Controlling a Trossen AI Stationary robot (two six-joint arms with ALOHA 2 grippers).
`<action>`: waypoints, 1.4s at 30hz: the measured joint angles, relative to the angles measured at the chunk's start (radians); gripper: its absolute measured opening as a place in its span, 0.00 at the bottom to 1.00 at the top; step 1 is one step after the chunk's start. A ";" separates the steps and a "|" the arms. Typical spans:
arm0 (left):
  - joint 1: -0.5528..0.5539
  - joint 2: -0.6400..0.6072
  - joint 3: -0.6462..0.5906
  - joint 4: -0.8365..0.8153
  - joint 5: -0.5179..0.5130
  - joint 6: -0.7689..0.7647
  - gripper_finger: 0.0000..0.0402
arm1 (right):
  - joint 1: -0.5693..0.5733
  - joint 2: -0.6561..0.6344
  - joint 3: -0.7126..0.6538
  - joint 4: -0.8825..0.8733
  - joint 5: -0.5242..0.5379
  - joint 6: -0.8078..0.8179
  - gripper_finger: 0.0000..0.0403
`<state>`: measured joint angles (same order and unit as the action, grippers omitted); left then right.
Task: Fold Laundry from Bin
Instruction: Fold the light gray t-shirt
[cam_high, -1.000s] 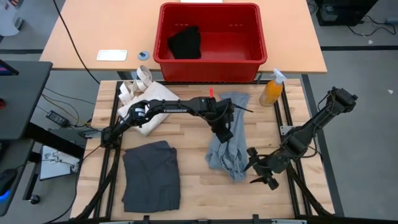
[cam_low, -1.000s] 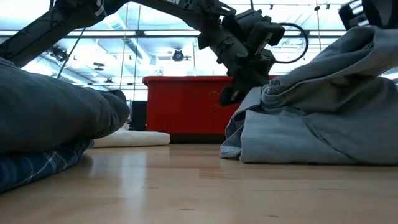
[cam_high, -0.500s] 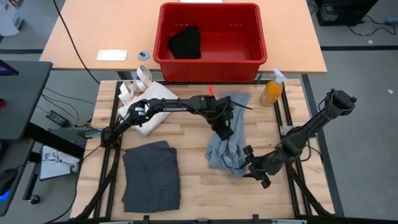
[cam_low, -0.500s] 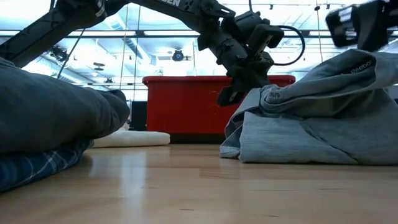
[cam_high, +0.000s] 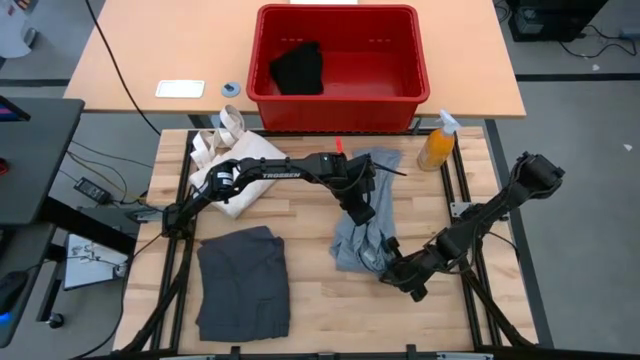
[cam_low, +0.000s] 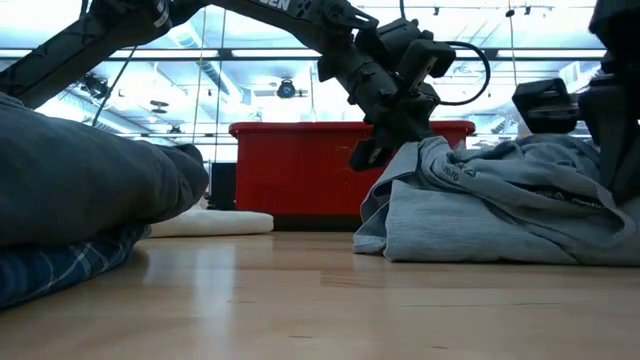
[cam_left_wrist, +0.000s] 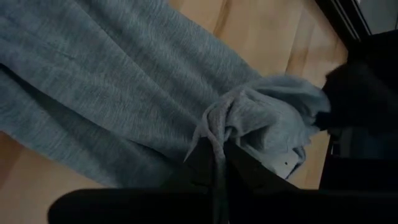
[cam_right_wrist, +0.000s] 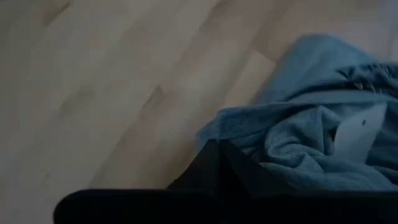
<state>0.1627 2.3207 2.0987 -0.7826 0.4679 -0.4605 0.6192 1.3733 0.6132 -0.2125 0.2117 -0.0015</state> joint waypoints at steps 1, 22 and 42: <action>0.000 0.000 0.000 0.000 0.000 0.001 0.04 | -0.001 -0.011 0.004 -0.022 0.003 0.016 0.02; 0.083 -0.034 0.000 -0.027 0.002 0.084 0.04 | -0.064 -0.533 0.153 -0.779 0.390 0.481 0.00; 0.257 -0.066 0.001 0.199 0.053 0.163 0.05 | -0.513 -0.577 0.153 -0.776 0.533 0.460 0.00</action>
<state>0.4201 2.2543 2.0998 -0.5841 0.5210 -0.2970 0.1064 0.7959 0.7662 -0.9883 0.7447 0.4581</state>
